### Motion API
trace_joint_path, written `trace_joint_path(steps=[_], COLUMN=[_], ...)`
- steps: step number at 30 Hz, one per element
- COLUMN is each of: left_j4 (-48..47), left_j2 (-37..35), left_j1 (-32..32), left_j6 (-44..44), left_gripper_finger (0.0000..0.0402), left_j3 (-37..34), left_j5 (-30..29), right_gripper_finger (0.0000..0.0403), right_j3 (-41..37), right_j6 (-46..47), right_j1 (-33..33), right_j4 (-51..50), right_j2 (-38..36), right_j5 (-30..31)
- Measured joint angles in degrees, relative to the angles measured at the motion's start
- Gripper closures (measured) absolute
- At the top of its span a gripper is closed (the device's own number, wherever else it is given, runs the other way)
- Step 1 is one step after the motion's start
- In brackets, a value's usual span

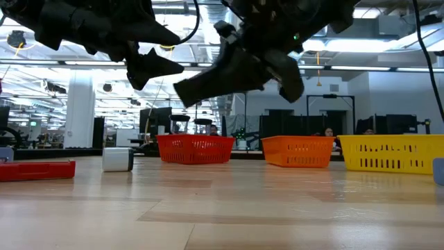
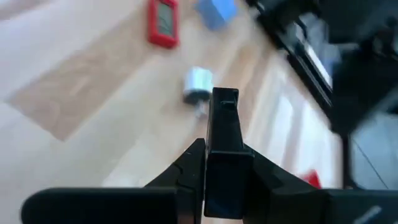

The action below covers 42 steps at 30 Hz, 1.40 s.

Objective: Pick & Place Office items
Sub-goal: Put the black digital timer into the yellow bin

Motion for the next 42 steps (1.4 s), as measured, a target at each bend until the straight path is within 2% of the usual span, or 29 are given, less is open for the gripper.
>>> trace_joint_path(steps=[4,6,14,24,28,33,37,42], left_j4=[0.02,0.02,0.22,0.37,0.39,0.45,0.73,1.14], left_j2=[0.00,0.00,0.00,0.00,0.00,0.00,0.00,0.00], left_j1=[-0.02,-0.02,0.04,0.04,0.04,0.04,0.04,0.04], left_j6=[0.50,0.50,0.51,0.52,0.52,0.52,0.51,0.50], left_gripper_finger=[0.0143,0.0144,0.0143,0.0143,0.0143,0.0143,0.0143,0.0143], left_j3=[0.00,0.00,0.00,0.00,0.00,0.00,0.00,0.02], left_j5=[-0.95,-0.93,-0.91,-0.89,-0.89,-0.86,-0.85,-0.86], right_gripper_finger=[0.0343,0.0343,0.0342,0.0342,0.0342,0.0342,0.0342,0.0342], right_j3=[0.04,0.04,0.04,0.03,-3.62,-13.11,-18.81,-19.06], right_j6=[3.58,6.95,28.46,48.53,54.59,55.04,55.23,55.74], right_j1=[1.98,2.65,2.59,2.59,2.59,2.70,2.13,0.64], right_j4=[-8.76,-16.46,-44.43,-71.53,-73.75,-68.84,-67.39,-67.17], right_j2=[-3.57,-6.52,-19.57,-32.82,-37.42,-43.28,-46.11,-46.39], right_j5=[9.26,11.67,11.78,10.88,8.56,2.13,2.12,1.64])
